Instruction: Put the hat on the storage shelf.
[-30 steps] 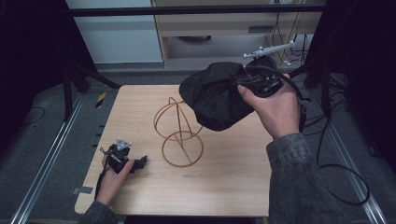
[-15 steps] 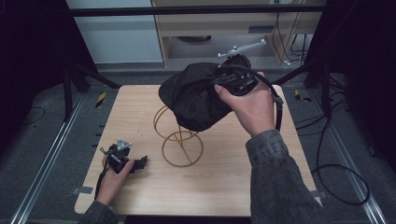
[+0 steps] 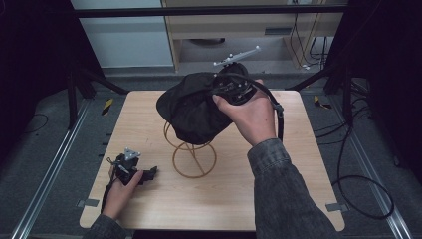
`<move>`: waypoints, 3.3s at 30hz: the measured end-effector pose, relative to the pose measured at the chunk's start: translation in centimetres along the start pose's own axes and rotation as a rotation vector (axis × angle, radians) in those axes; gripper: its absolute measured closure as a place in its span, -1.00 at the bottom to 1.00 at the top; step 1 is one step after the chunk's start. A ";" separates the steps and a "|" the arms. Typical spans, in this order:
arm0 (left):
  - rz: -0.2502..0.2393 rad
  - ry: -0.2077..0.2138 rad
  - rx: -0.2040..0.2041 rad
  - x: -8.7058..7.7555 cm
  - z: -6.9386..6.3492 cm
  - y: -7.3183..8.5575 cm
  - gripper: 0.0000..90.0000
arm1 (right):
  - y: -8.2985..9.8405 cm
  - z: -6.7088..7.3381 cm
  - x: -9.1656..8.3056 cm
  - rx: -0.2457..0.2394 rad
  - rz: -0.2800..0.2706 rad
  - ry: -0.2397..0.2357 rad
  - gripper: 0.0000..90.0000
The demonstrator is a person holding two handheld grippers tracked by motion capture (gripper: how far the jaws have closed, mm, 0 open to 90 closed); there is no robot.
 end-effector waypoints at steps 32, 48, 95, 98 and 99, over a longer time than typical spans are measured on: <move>-0.001 0.004 0.002 0.0 0.0 0.0 -1.00 | 2.0 0.7 2.0 0.004 0.105 -0.021 0.94; -0.004 0.007 0.001 0.0 -0.1 0.0 -1.00 | 2.6 1.0 3.0 0.000 0.146 -0.021 0.94; -0.004 0.007 0.001 0.0 -0.1 0.0 -1.00 | 4.1 1.0 6.0 -0.018 0.172 -0.002 0.43; -0.004 0.007 0.001 0.0 -0.1 0.0 -1.00 | 4.1 1.0 5.7 -0.009 0.163 -0.007 0.41; -0.005 0.008 0.001 0.0 -0.1 0.0 -1.00 | 4.1 1.0 5.5 -0.012 0.161 -0.006 0.40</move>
Point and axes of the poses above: each handheld gripper's, and its own axes: x roughly forward along the jaws, y roughly out of its underside, z roughly to its left, the point moved 2 cm from there along x, roughly forward along the jaws, and after that the axes turned 8 degrees about -y, right-handed, at the moved point
